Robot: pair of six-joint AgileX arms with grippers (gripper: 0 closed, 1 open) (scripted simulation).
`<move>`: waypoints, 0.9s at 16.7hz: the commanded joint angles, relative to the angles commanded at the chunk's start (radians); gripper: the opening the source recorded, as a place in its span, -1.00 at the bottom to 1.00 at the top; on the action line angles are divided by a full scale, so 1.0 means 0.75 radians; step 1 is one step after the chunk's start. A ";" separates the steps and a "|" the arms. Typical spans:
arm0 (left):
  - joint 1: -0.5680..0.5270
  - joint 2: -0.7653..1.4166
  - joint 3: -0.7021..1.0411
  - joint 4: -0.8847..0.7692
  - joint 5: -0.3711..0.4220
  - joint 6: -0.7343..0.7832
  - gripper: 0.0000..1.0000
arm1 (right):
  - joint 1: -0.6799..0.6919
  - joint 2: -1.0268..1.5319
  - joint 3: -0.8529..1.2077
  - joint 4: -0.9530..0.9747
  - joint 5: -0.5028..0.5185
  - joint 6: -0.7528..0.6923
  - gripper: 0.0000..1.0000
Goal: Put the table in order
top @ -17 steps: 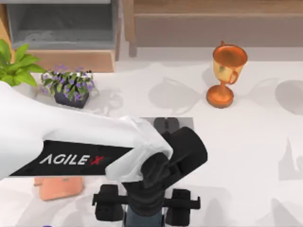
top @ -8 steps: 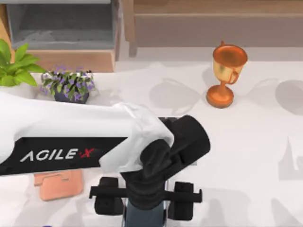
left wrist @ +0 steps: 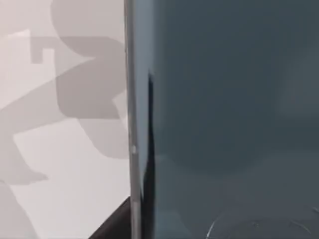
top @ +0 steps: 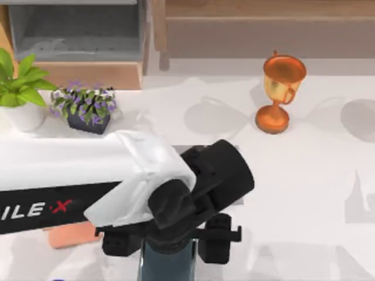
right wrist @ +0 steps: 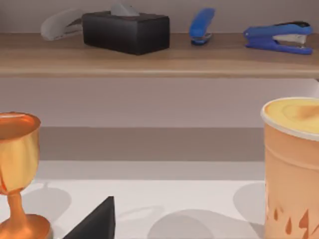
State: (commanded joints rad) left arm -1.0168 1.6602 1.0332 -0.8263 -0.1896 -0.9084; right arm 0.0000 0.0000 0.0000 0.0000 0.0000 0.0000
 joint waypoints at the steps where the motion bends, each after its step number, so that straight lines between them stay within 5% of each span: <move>1: -0.011 -0.065 -0.033 0.004 -0.077 -0.010 -1.00 | 0.000 0.000 0.000 0.000 0.000 0.000 1.00; 10: -0.096 -0.812 -0.436 0.053 -0.910 -0.100 -1.00 | 0.000 0.000 0.000 0.000 0.000 0.000 1.00; 15: -0.114 -1.008 -0.555 0.068 -1.107 -0.118 -1.00 | 0.000 0.000 0.000 0.000 0.000 0.000 1.00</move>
State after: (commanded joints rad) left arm -1.1023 0.9043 0.6169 -0.7750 -1.0200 -0.9973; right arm 0.0000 0.0000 0.0000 0.0000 0.0000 0.0000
